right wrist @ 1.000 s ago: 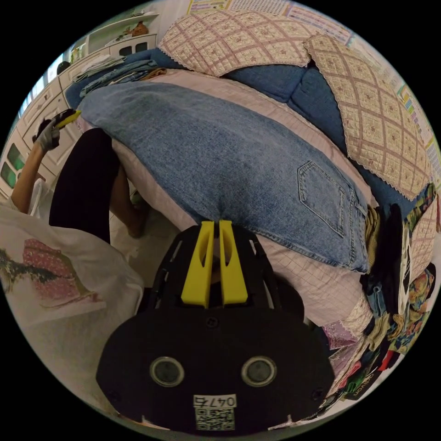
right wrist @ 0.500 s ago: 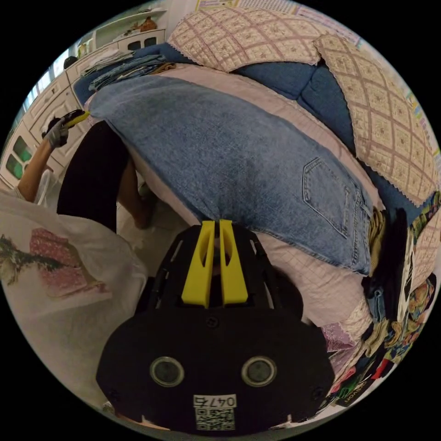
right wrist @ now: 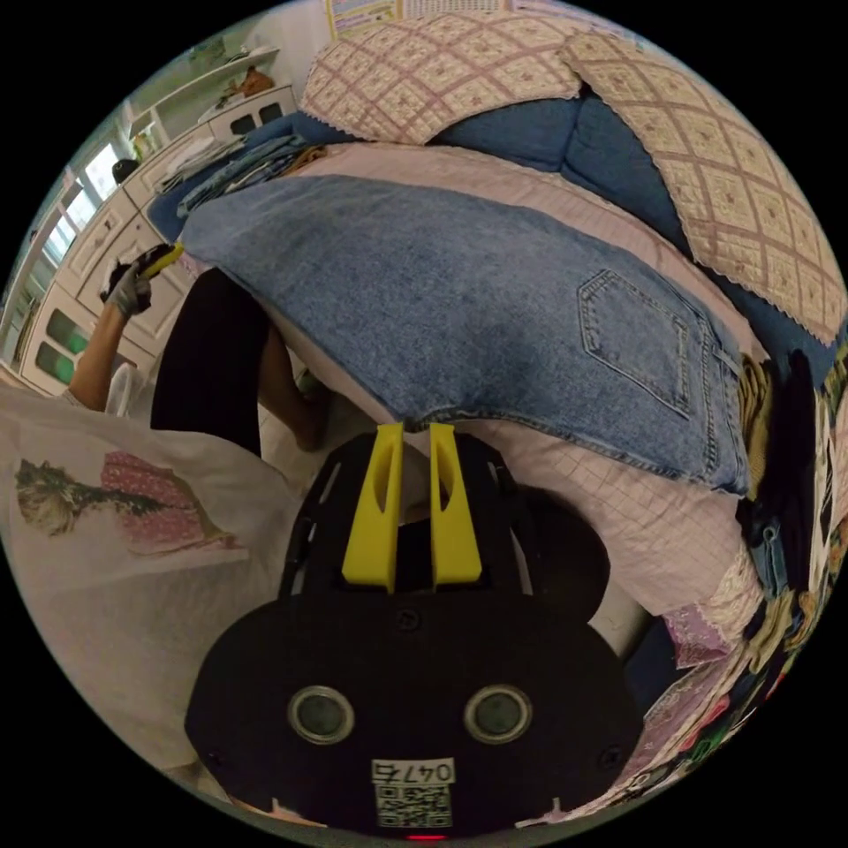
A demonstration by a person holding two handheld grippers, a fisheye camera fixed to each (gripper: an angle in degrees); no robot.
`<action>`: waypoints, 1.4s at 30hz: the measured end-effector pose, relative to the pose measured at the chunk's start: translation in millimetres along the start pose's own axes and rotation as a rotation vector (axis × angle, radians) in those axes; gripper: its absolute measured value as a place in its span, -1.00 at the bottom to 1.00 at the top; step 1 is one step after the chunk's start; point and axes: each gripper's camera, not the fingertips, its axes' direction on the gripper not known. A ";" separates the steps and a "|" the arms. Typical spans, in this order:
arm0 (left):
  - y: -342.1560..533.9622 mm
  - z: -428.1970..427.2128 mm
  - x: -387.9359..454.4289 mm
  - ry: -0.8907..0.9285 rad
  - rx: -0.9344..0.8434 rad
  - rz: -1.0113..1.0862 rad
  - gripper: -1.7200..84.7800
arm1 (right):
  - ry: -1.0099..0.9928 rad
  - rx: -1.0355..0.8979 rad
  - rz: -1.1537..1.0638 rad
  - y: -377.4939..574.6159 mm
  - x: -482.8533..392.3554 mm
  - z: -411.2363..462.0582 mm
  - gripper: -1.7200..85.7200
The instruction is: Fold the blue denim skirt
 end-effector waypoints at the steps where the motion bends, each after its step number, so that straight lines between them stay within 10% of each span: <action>1: -1.3 -0.7 1.8 0.006 0.001 -0.009 -0.98 | 0.007 0.015 0.020 0.1 9.2 -6.6 -0.93; 13: -35.7 -32.4 139.3 -0.044 0.011 0.083 -0.98 | 0.161 0.222 0.408 15.5 123.3 -78.5 -0.90; 17: -41.3 -35.9 299.8 0.140 -0.101 0.522 -0.98 | 0.101 0.301 0.520 26.4 162.2 -94.0 -0.91; 21: -18.4 -48.0 456.4 -0.082 -0.089 1.021 -0.98 | 0.067 0.306 0.527 18.6 177.3 -93.1 -0.92; 27: -68.1 -84.2 342.3 0.072 0.019 0.115 -0.98 | -0.012 0.318 0.491 7.8 187.3 -83.3 -0.93; 32: -30.9 -75.6 348.3 0.123 0.010 -0.124 -0.98 | -0.061 0.295 0.466 2.8 197.5 -72.1 -0.93; 42: 57.1 -11.3 823.7 -0.111 -0.117 0.898 -0.98 | -0.109 0.357 0.424 2.0 201.8 -60.2 -0.94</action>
